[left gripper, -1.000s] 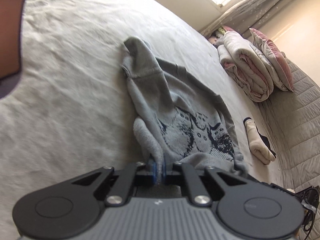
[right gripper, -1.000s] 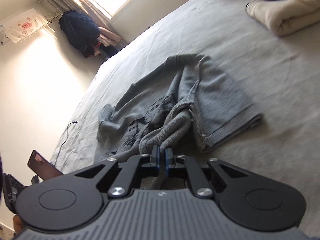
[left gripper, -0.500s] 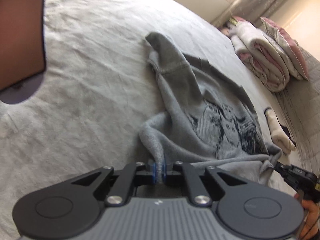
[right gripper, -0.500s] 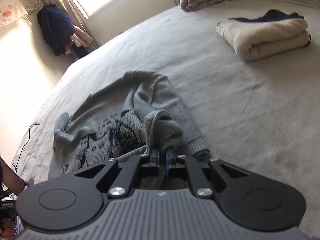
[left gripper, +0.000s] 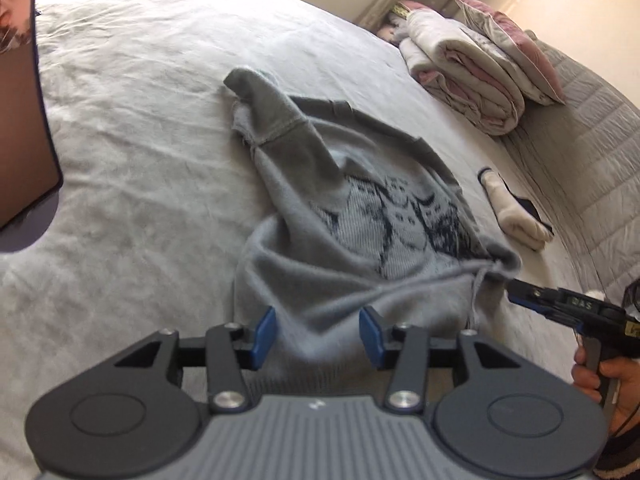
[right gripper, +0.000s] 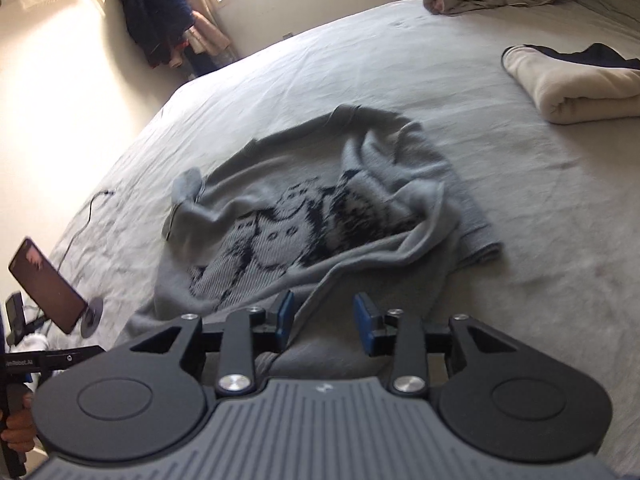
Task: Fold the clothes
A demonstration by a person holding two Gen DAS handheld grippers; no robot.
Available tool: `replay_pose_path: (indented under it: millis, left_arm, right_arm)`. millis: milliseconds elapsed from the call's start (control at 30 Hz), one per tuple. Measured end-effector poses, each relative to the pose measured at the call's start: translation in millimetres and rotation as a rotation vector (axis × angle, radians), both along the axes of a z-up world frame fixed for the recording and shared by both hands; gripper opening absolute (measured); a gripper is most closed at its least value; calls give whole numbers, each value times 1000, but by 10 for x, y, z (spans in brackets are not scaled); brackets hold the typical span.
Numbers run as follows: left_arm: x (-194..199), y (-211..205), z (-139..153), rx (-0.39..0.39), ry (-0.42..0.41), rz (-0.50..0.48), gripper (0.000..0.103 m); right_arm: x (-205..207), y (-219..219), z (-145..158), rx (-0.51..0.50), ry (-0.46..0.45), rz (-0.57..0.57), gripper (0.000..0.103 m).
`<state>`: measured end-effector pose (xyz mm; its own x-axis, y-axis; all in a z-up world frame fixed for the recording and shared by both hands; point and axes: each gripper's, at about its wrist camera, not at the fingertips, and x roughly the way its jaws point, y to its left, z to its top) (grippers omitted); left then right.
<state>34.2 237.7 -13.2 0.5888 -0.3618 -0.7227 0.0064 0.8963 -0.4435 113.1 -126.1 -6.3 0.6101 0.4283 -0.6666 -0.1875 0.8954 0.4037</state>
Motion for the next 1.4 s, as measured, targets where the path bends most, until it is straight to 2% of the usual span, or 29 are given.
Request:
replay_pose_path:
  millis: [233, 267, 300, 333, 367, 433, 467, 500, 567, 700, 767, 933, 1033, 1167, 1333, 1400]
  left_arm:
    - [-318, 126, -267, 4, 19, 23, 53]
    - [-345, 112, -294, 12, 3, 26, 53]
    - [-363, 90, -316, 23, -14, 27, 54]
    - [-376, 55, -333, 41, -35, 31, 54]
    - [-382, 9, -340, 64, -57, 34, 53]
    - [-390, -87, -347, 110, -99, 37, 51]
    - [-395, -125, -344, 124, -114, 40, 41]
    - [-399, -157, -336, 134, -126, 44, 26]
    - [-442, -185, -273, 126, -159, 71, 12]
    - [-573, -230, -67, 112, -219, 107, 8]
    - [-648, -222, 49, 72, -226, 109, 8]
    - [-740, -94, 272, -90, -162, 99, 8]
    - [-654, -15, 259, -158, -96, 100, 8]
    - [-427, -24, 62, -113, -27, 121, 9]
    - [-121, -113, -186, -12, -9, 145, 10]
    - [-24, -82, -274, -35, 5, 157, 10]
  right_arm:
    - [-67, 318, -328, -32, 63, -38, 38]
    - [-76, 354, -372, -39, 68, -43, 33]
    - [-88, 345, -386, -50, 57, -43, 15]
    - [-100, 336, -399, -61, 46, -44, 9]
    - [-112, 326, -412, -71, 36, -45, 4]
    - [-157, 194, -358, -45, 37, -54, 2]
    - [-179, 127, -331, -33, 37, -58, 2]
    - [-208, 40, -294, -21, 37, -65, 2]
    - [-280, -146, -204, -2, 30, -78, 2]
    - [-460, -540, -44, 9, 0, -125, 2]
    - [-551, -728, 2, 31, 2, -150, 2]
    - [-706, -1110, 69, 85, 29, -195, 2]
    - [-688, -1282, 50, 97, 43, -215, 2]
    - [-548, -1353, -89, 88, 66, -230, 2]
    - [-267, -1304, -323, 20, 75, -232, 2]
    - [-166, -1310, -414, 23, 88, -240, 3]
